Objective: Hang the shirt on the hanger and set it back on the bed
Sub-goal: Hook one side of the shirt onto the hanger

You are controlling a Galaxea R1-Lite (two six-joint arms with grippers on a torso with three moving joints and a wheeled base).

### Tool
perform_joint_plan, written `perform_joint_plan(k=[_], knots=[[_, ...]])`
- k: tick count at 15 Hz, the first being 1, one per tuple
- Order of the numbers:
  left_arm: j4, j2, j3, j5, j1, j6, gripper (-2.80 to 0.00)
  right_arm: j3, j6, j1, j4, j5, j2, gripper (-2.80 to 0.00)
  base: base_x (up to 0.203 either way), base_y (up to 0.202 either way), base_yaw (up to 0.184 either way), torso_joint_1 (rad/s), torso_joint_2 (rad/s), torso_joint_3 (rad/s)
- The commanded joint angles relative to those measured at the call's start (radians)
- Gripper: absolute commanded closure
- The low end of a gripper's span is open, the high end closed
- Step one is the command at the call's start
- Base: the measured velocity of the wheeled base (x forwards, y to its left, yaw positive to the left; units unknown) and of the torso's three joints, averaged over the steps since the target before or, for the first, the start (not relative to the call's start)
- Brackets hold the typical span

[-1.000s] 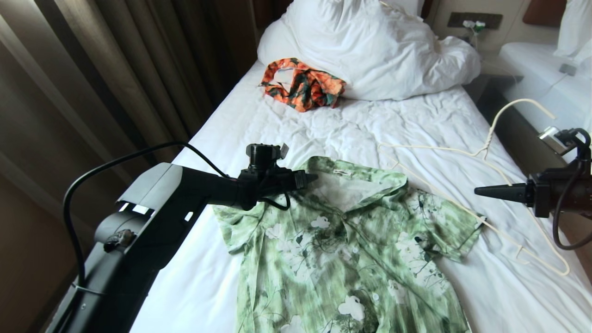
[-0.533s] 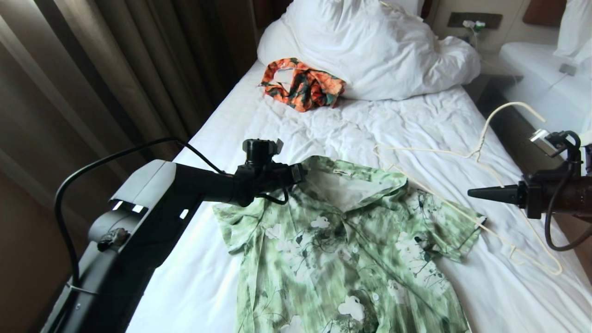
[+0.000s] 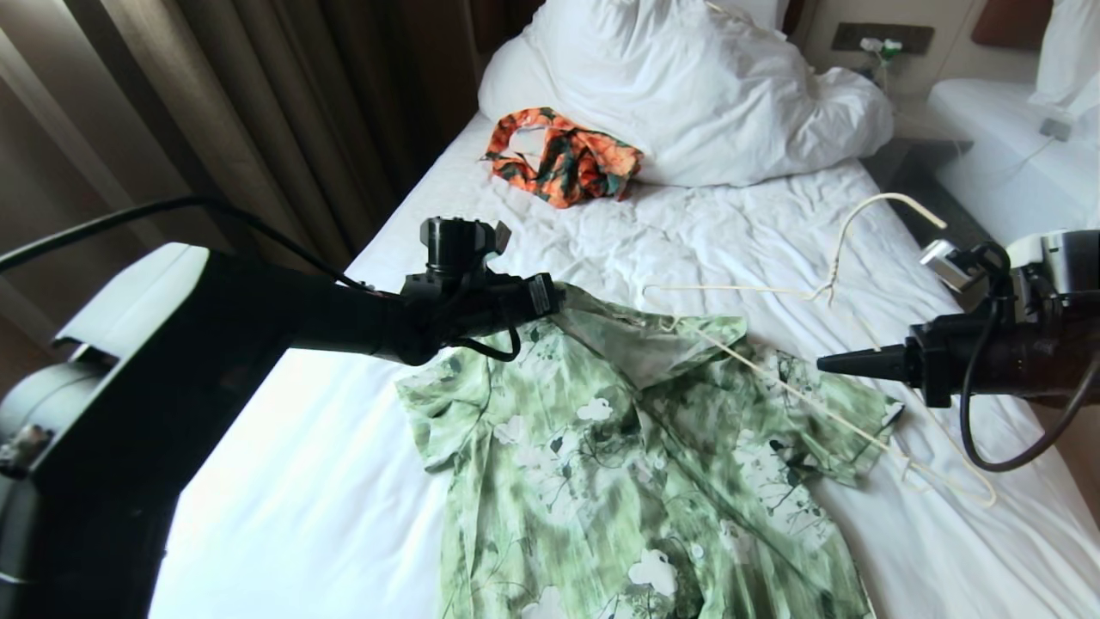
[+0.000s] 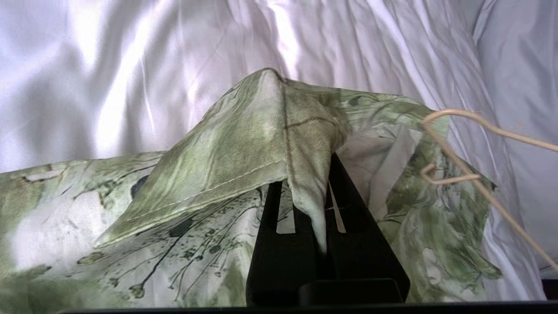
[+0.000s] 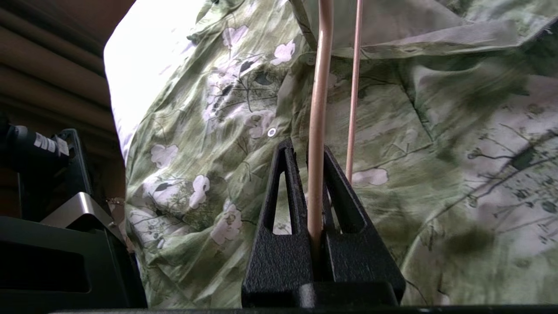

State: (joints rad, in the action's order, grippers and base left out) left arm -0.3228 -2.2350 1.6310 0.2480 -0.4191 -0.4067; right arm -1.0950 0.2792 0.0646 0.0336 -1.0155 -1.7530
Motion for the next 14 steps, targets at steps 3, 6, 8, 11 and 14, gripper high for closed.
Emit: perform_joint_plan(k=[3, 6, 8, 11, 14], knots=[[0.032, 0.105, -0.038, -0.027, -0.046, 0.01, 0.0, -0.038, -0.018, -0.073, 0.0, 0.06, -0.035, 0.0, 0.0, 0.0, 0.0, 0.0, 0.0, 0.0], [0.043, 0.125, -0.037, -0.048, -0.065, 0.015, 0.0, -0.045, -0.019, -0.102, 0.0, 0.051, -0.018, 0.0, 0.0, 0.0, 0.0, 0.0, 0.0, 0.0], [0.044, 0.146, -0.052, -0.05, -0.074, 0.02, 0.0, -0.045, -0.019, -0.131, -0.004, 0.043, -0.003, 0.0, 0.0, 0.0, 0.0, 0.0, 0.0, 0.0], [0.044, 0.202, -0.097, -0.05, -0.081, 0.021, 0.0, -0.045, -0.02, -0.184, -0.008, 0.041, 0.011, 0.0, 0.0, 0.0, 0.0, 0.0, 0.0, 0.0], [0.044, 0.269, -0.148, -0.05, -0.088, 0.044, 0.0, -0.046, -0.021, -0.248, -0.009, 0.042, 0.022, 0.0, 0.0, 0.0, 0.0, 0.0, 0.0, 0.0]])
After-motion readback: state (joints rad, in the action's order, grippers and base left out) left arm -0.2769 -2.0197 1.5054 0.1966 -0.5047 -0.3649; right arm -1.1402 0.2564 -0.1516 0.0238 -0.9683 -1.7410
